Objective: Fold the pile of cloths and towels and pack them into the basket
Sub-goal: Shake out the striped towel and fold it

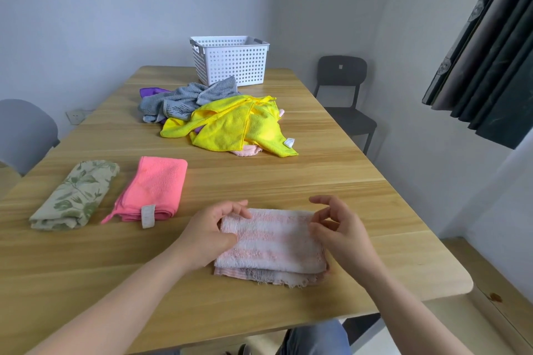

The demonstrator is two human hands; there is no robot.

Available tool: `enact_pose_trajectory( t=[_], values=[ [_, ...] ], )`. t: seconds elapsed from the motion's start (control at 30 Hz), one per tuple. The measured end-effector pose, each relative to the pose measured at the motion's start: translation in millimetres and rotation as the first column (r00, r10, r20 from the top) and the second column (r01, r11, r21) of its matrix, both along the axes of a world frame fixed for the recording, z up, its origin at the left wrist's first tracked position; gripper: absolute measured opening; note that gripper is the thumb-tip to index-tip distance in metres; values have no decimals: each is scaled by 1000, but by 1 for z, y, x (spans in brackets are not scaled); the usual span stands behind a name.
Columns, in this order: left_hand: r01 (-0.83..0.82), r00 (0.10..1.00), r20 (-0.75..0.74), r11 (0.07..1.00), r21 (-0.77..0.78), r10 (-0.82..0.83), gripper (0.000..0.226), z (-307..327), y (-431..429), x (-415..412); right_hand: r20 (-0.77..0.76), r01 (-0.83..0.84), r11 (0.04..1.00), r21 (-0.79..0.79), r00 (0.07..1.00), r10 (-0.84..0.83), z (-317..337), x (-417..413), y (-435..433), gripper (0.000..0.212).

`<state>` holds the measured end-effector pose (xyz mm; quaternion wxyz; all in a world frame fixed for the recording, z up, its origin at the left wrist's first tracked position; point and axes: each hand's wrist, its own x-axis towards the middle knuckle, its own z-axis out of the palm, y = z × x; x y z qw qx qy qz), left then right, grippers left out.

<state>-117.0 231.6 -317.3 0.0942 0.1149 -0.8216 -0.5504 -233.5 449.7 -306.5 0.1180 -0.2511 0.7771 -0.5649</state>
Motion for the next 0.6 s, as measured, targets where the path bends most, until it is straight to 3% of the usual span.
enact_pose_trajectory(
  t=[0.23, 0.37, 0.47, 0.53, 0.6],
  values=[
    [87, 995, 46, 995, -45, -85, 47, -3, -7, 0, -78, -69, 997, 25, 994, 70, -4, 6, -3, 49],
    [46, 999, 8, 998, -42, -46, 47, -5, -4, 1, -23, -14, 1000, -13, 1000, 13, 3, 6, -5, 62],
    [-1, 1000, -31, 997, -75, -1, 50, -10, 2, 3, -104, 140, 964, 225, 987, -120, 9, 10, -2, 66],
    [-27, 999, -48, 995, -97, 22, 49, -11, 4, 5, 22, 142, 934, 328, 987, -158, 8, 14, -3, 63],
    [-43, 998, -48, 994, -98, 39, 52, -12, 4, 7, 113, 117, 927, 356, 980, -167, 7, 17, -5, 38]
  ],
)
